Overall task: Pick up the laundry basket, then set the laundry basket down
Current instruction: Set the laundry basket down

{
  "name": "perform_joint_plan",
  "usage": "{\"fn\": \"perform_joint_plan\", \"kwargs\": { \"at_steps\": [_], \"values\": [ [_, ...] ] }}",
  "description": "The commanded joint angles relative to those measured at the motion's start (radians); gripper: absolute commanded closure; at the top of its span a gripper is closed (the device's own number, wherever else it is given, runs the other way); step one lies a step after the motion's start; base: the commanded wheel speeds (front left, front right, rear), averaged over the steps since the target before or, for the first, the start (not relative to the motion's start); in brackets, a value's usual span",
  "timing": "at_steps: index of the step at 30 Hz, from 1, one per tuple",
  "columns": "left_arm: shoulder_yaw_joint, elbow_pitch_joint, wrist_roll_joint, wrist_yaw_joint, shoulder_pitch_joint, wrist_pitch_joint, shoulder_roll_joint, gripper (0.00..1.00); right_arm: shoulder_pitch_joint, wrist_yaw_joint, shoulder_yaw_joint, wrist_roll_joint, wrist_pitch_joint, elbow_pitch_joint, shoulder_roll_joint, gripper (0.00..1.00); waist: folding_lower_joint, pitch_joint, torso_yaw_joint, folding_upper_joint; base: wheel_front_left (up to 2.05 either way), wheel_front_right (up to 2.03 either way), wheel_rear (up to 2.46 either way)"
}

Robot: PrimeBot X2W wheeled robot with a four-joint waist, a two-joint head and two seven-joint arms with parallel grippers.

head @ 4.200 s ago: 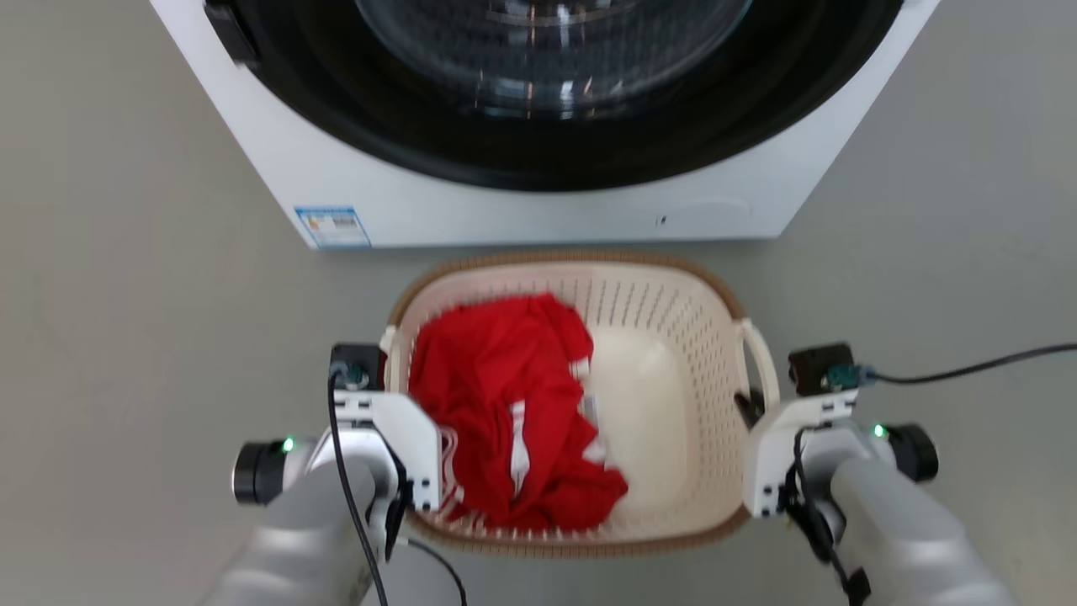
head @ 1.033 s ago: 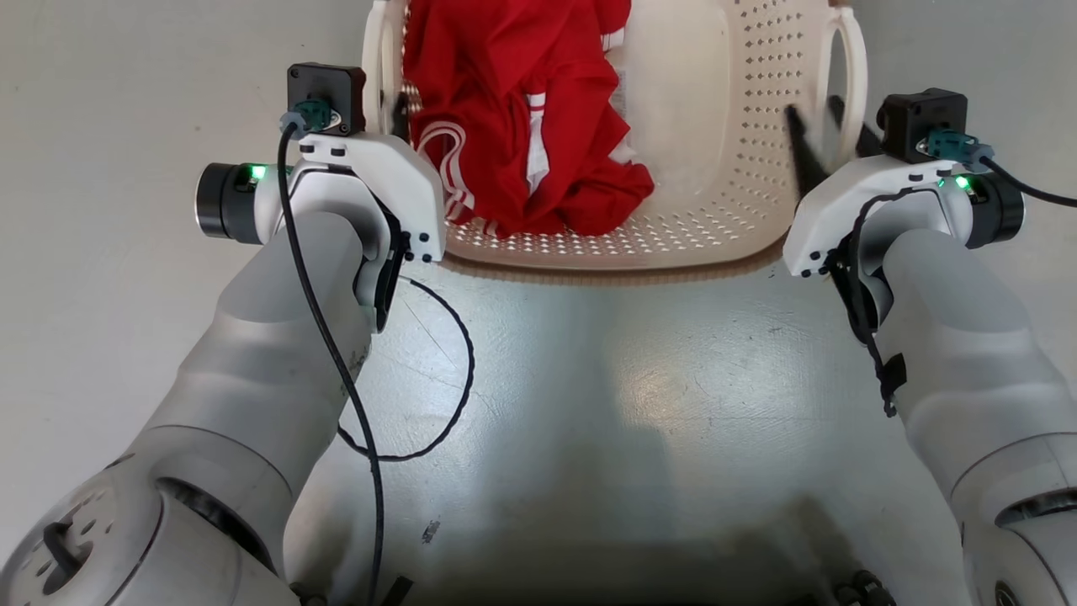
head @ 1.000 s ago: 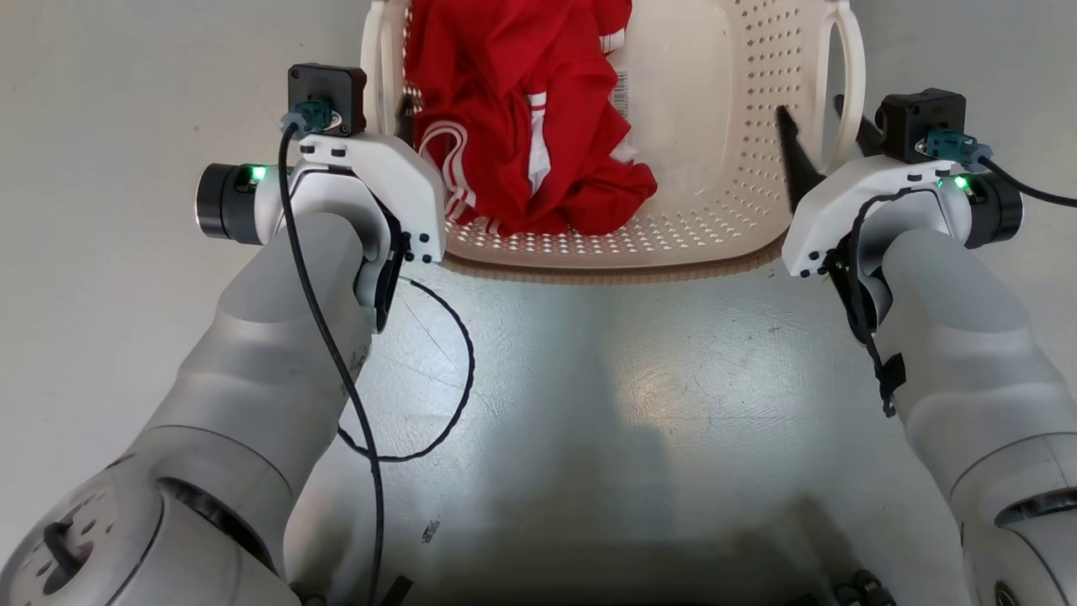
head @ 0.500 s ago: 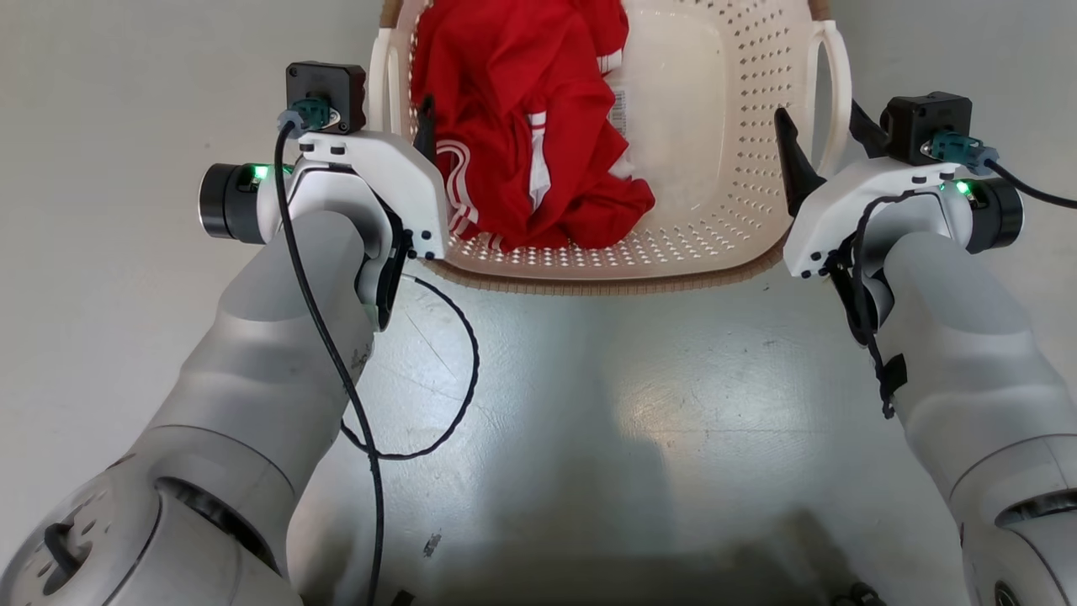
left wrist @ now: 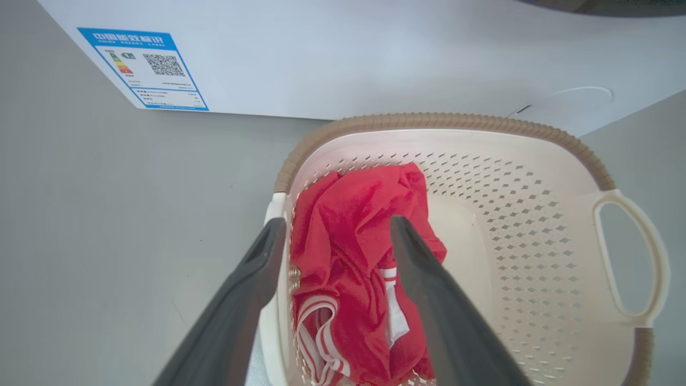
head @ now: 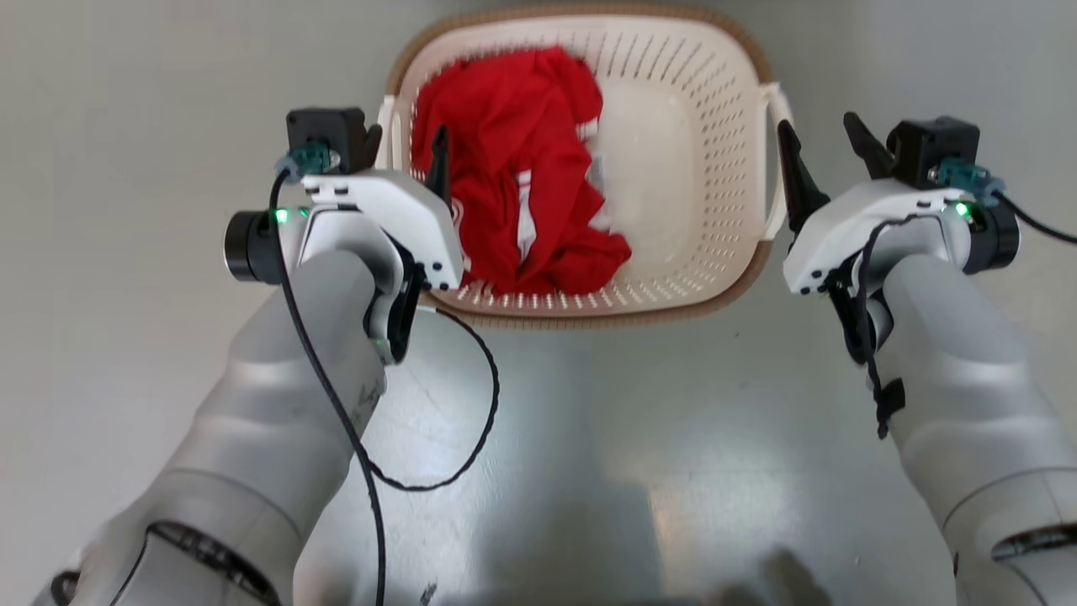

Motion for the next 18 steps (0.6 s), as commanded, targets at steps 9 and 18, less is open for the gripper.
{"fn": "perform_joint_plan", "kwargs": {
  "at_steps": [9, 18],
  "values": [
    [0.186, -0.204, 0.152, 0.022, 0.189, -0.009, 0.057, 0.00, 0.170, 0.006, 0.008, -0.005, -0.013, -0.179, 0.023, 0.00, 0.0000, -0.194, -0.021, 0.0000, 0.00, 0.00, 0.00],
    [0.375, -0.354, 0.261, -0.009, 0.362, -0.009, 0.052, 0.00, 0.303, 0.006, 0.004, -0.010, -0.013, -0.355, 0.023, 0.00, 0.0000, -0.332, -0.026, 0.0000, 0.00, 0.00, 0.00]
  ]
}}
